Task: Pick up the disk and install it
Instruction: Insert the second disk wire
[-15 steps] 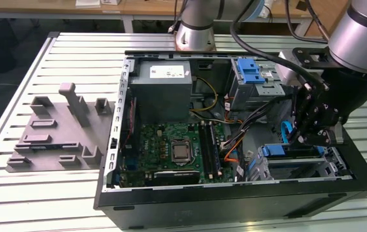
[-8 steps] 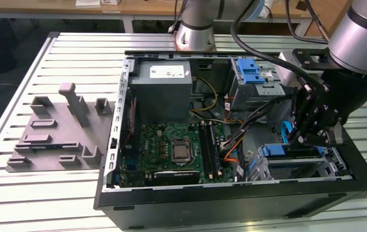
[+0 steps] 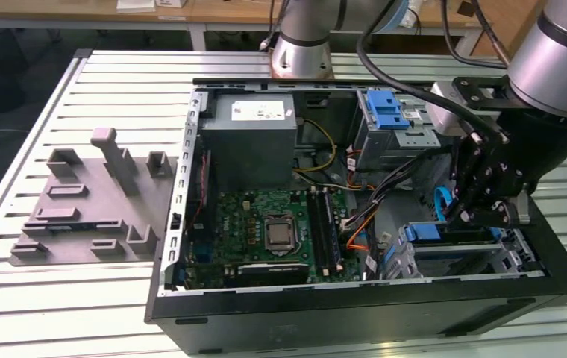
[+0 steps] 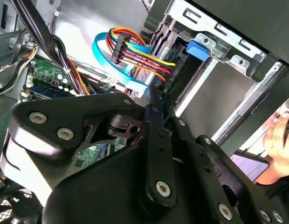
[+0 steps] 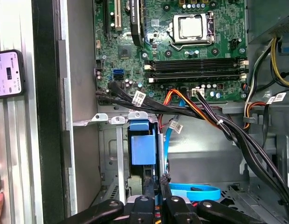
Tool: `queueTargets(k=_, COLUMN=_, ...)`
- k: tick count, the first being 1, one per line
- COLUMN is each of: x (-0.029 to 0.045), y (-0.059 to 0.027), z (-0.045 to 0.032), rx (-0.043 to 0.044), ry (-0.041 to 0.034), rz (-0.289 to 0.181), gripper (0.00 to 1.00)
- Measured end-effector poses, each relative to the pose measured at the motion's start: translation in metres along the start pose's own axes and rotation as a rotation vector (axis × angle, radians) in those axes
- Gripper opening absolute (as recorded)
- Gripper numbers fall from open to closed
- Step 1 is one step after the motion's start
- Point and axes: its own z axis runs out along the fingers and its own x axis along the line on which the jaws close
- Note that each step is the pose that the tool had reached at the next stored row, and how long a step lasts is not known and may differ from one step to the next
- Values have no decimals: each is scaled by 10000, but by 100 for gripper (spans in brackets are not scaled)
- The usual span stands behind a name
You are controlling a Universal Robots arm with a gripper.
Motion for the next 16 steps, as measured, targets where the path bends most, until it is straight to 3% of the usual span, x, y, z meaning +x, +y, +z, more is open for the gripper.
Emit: queueTargets(k=16, x=3, y=-10, z=-6, rx=1, ry=-1, rz=-21, gripper=16)
